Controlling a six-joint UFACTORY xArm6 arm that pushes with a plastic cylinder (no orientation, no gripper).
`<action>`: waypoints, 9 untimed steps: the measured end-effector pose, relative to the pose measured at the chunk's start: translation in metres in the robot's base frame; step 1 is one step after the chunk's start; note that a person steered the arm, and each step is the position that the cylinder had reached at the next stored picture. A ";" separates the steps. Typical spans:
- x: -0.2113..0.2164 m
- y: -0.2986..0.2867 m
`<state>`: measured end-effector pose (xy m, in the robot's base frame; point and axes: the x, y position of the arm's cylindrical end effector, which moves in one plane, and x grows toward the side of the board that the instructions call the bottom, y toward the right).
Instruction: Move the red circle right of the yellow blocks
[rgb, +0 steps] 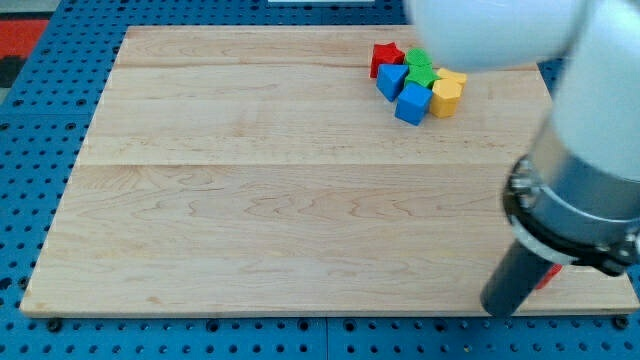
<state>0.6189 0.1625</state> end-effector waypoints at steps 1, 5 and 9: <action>-0.008 0.048; -0.160 0.047; -0.259 0.042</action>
<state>0.3601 0.2046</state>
